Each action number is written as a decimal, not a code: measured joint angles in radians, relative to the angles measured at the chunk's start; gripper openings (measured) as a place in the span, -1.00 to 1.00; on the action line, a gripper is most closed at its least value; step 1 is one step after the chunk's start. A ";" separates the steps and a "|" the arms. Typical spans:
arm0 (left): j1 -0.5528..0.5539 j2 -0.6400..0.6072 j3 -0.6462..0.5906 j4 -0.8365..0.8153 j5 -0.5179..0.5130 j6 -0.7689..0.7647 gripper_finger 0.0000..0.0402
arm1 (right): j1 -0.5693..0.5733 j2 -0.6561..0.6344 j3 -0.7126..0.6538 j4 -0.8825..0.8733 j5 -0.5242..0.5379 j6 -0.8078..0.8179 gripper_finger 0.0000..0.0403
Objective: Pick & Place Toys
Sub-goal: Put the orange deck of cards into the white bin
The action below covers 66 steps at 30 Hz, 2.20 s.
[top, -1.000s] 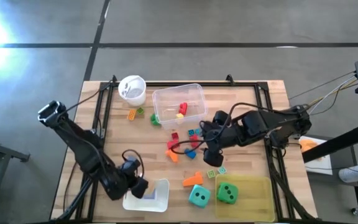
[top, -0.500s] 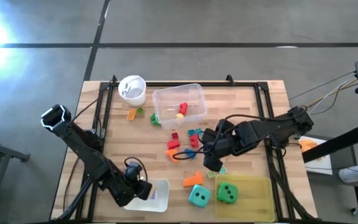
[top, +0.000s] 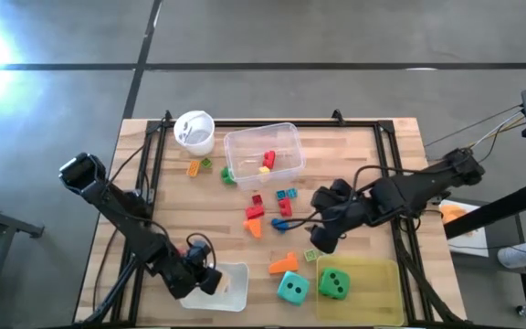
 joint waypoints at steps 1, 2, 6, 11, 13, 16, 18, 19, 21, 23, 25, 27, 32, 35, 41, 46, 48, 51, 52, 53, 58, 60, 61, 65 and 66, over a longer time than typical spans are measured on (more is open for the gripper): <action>0.000 0.000 -0.003 0.002 0.000 0.001 -0.68 | 0.000 -0.014 -0.020 0.028 0.000 0.001 0.91; 0.000 0.000 -0.004 0.002 0.000 0.008 -0.68 | 0.000 -0.027 -0.039 0.060 -0.001 0.000 0.91; 0.000 0.000 -0.004 0.006 -0.004 0.075 -0.68 | -0.001 -0.067 -0.089 0.153 0.000 -0.014 0.91; 0.003 0.007 -0.004 0.004 0.015 0.154 -0.68 | 0.000 -0.071 -0.109 0.187 -0.001 -0.019 0.91; 0.007 0.019 -0.004 0.008 0.020 0.160 -0.68 | -0.001 -0.065 -0.109 0.187 0.000 -0.024 0.91; 0.015 0.046 -0.004 0.021 0.035 0.159 -0.68 | -0.001 -0.054 -0.109 0.187 0.000 -0.025 0.91; 0.020 0.060 -0.003 0.058 0.042 0.161 -0.68 | -0.001 -0.051 -0.110 0.187 0.000 -0.023 0.91; 0.021 0.068 -0.002 0.077 0.041 0.162 -0.68 | -0.001 -0.051 -0.112 0.187 0.000 -0.023 0.91; 0.022 0.080 0.000 0.094 0.041 0.162 -0.68 | -0.001 -0.051 -0.112 0.189 -0.001 -0.023 0.91; 0.022 0.092 0.002 0.104 0.043 0.161 -0.68 | -0.001 -0.051 -0.113 0.189 0.000 -0.024 0.91; 0.023 0.104 0.003 0.127 0.046 0.149 -0.68 | -0.001 -0.051 -0.112 0.188 0.000 -0.027 0.91; 0.023 0.103 0.004 0.119 0.045 0.143 -0.68 | -0.002 -0.051 -0.109 0.189 0.000 -0.033 0.91; 0.030 0.085 0.003 0.102 0.021 0.154 -0.68 | -0.002 -0.052 -0.108 0.188 0.000 -0.042 0.91; 0.032 0.081 0.004 0.103 0.017 0.165 -0.68 | -0.003 -0.052 -0.108 0.187 0.000 -0.045 0.91; 0.032 0.080 0.030 0.103 0.015 0.233 -0.68 | -0.003 -0.052 -0.108 0.187 0.000 -0.046 0.91; 0.033 0.080 0.051 0.104 0.023 0.350 -0.68 | -0.003 -0.052 -0.108 0.187 0.000 -0.046 0.91; 0.032 0.079 0.052 0.103 0.035 0.416 -0.68 | -0.003 -0.052 -0.108 0.187 0.000 -0.050 0.91; 0.032 0.079 0.048 0.101 0.043 0.545 -0.68 | -0.003 -0.053 -0.108 0.187 0.000 -0.054 0.91; 0.032 0.079 0.048 0.102 0.048 0.597 -0.68 | -0.003 -0.053 -0.108 0.187 0.000 -0.058 0.91; 0.032 0.079 0.048 0.103 0.056 0.644 -0.68 | -0.003 -0.053 -0.108 0.187 -0.001 -0.063 0.91; 0.033 0.079 0.048 0.095 0.094 0.765 -0.68 | -0.003 -0.053 -0.108 0.187 -0.003 -0.068 0.91; 0.033 0.079 0.047 0.095 0.095 0.817 -0.68 | -0.003 -0.053 -0.108 0.187 -0.004 -0.072 0.91; 0.034 0.079 0.047 0.095 0.095 0.849 -0.68 | -0.003 -0.053 -0.108 0.187 -0.004 -0.072 0.91; 0.039 0.079 0.046 0.095 0.095 0.893 -0.68 | -0.003 -0.053 -0.109 0.187 -0.007 -0.072 0.91; 0.044 0.079 0.046 0.094 0.097 0.867 -0.68 | -0.003 -0.053 -0.109 0.187 -0.008 -0.072 0.91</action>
